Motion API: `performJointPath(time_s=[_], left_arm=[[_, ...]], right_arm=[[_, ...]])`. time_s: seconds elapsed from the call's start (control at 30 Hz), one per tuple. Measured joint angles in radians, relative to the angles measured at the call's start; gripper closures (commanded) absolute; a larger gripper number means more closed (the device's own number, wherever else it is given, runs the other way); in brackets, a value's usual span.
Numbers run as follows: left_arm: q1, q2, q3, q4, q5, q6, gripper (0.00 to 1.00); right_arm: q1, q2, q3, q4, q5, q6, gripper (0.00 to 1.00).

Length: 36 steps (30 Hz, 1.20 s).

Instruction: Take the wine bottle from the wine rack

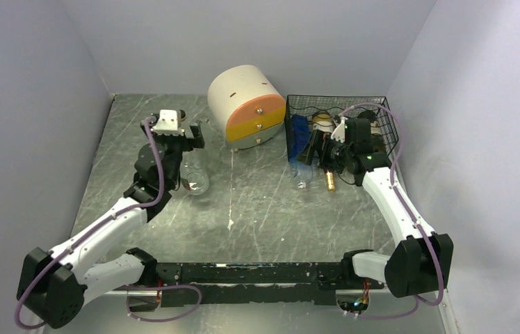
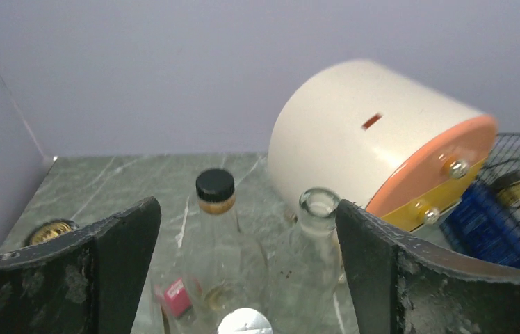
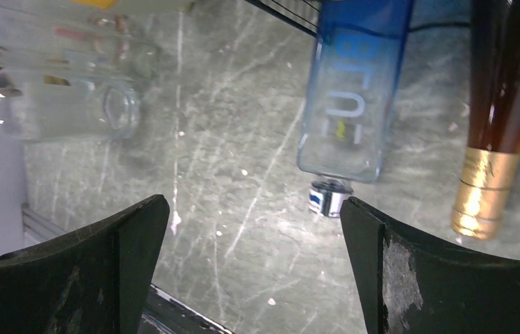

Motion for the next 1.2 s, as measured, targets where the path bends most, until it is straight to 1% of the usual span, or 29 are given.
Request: performJointPath(time_s=[0.1,0.17,0.3,0.5,0.6,0.7,0.87,0.97,1.2], left_arm=[[0.0,-0.065,0.012,-0.005,0.037,0.008,0.0],[0.0,-0.106,0.014,-0.005,0.069,0.011,0.03],[0.0,-0.161,0.014,0.008,0.153,0.006,0.04],[-0.011,-0.138,0.019,0.008,0.283,-0.025,0.05],[-0.034,-0.123,0.024,0.004,0.347,-0.034,0.05],[-0.093,-0.108,0.025,0.005,0.398,-0.028,0.04],[-0.192,-0.08,0.025,0.003,0.431,-0.001,0.03],[-0.23,-0.069,0.025,0.003,0.434,0.018,0.03],[-0.259,-0.059,0.025,0.003,0.434,0.064,0.03]], right_arm=[[0.0,-0.013,-0.029,-0.031,0.037,-0.008,0.02],[0.002,-0.023,-0.063,-0.047,0.055,-0.008,0.03],[0.044,-0.013,-0.125,-0.068,0.125,0.003,0.03],[0.163,0.066,-0.129,-0.048,0.279,0.003,0.03],[0.171,0.127,-0.126,-0.012,0.343,-0.006,0.03],[0.171,0.198,-0.113,0.039,0.397,-0.022,0.03],[0.173,0.268,-0.103,0.134,0.431,-0.05,0.07],[0.173,0.29,-0.098,0.183,0.439,-0.058,0.08],[0.173,0.328,-0.085,0.29,0.44,-0.065,0.08]])
